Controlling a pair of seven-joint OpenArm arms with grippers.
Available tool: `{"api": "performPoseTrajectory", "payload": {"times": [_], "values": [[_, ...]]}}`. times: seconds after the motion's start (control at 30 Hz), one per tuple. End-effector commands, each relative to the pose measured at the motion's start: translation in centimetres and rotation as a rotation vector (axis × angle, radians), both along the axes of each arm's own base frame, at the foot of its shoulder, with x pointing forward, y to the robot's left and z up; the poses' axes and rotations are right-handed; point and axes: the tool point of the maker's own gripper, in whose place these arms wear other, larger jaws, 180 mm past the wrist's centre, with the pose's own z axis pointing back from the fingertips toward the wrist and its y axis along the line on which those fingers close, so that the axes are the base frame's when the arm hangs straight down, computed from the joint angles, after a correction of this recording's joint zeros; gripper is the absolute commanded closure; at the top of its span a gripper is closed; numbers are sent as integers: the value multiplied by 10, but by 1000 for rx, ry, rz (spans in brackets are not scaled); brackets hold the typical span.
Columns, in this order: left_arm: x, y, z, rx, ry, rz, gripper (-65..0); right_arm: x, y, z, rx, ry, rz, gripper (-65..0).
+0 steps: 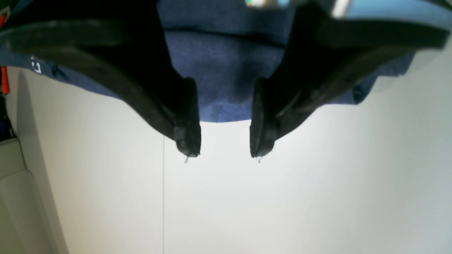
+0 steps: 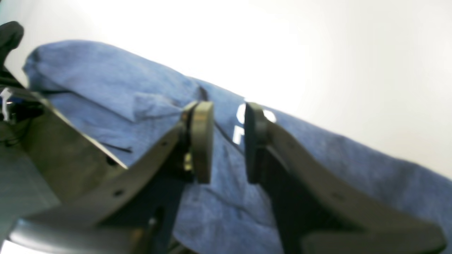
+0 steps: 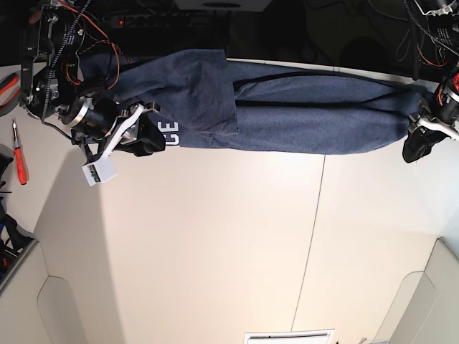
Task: Layout the t-shirt on the table in an organized manner, then fold the t-shirt properly
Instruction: 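Hold the strip with the right gripper and grasp its other end with the left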
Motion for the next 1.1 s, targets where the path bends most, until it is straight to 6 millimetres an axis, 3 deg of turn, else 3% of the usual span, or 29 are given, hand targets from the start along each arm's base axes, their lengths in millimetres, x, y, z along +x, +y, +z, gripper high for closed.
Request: {"api": "performPoseTrajectory", "payload": {"times": [0.0,0.2,0.37,0.53,0.7,0.87,1.07], "values": [[8,7,17,17,-60,3,-267,5,7,14,39,-49,21,-159],[8,7,18,21,-65,5,-267,-2,29,17,92,-46,77,-159],[6,17,20,46,-68,30,-267,-20,61,14,106,-25,196,-159],[-6,47,31,68,-93,121,-268,-39,85,3,60,-3,300,-158],[-27,71,32,78,-61,189,-284,-44,91,0,44,1,329,-158],[-45,76,18,76,-22,214,-336,-53,90,-8,42,31,328,-158],[-63,89,-27,5,59,312,-336,-61,79,-30,-37,59,312,-158]]}}
